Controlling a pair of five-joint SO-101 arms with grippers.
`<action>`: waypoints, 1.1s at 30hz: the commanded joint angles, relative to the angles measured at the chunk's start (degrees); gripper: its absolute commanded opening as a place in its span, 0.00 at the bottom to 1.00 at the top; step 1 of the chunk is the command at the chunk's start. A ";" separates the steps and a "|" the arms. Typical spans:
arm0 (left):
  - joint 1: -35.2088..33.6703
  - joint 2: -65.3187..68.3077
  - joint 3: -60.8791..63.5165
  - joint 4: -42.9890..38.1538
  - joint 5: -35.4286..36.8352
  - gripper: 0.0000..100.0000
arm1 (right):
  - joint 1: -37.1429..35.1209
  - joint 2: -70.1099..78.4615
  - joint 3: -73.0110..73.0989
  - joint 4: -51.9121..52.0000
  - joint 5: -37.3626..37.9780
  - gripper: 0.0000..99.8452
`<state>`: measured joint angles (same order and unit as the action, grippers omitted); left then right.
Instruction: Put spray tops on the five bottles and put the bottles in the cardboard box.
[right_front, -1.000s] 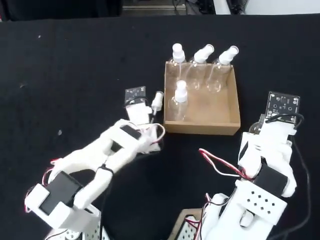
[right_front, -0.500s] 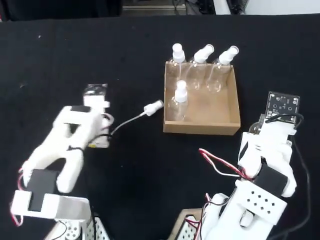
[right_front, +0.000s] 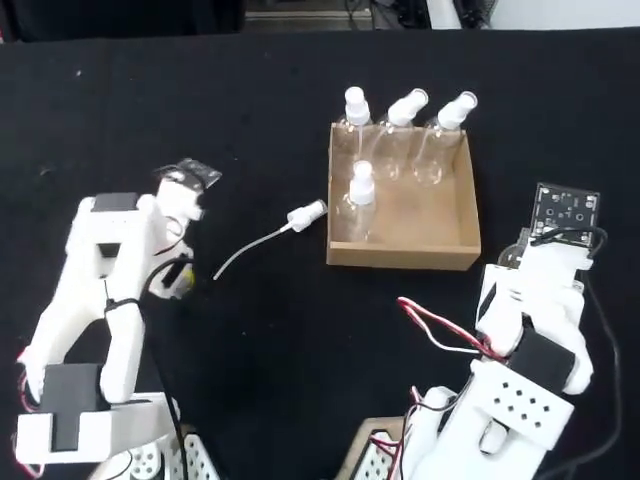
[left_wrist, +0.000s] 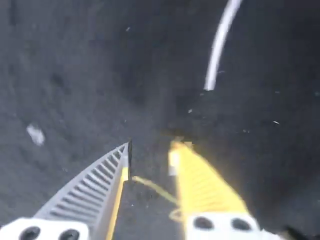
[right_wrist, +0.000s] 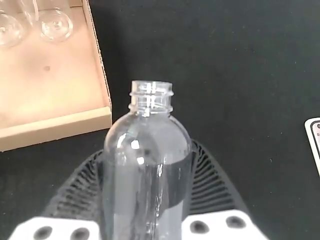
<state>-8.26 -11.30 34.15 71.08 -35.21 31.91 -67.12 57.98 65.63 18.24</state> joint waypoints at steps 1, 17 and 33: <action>4.35 -2.20 -6.73 2.64 -1.14 0.20 | 0.62 -1.19 0.57 -0.97 -0.18 0.01; 11.38 5.89 -9.54 3.16 -1.05 0.16 | -11.78 -1.27 10.51 -3.25 -11.52 0.01; 13.58 8.00 -13.05 2.37 5.54 0.16 | -11.87 -1.27 17.63 -8.26 -11.69 0.01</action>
<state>4.66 -2.95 24.40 74.24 -31.43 20.48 -67.12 75.74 58.77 6.99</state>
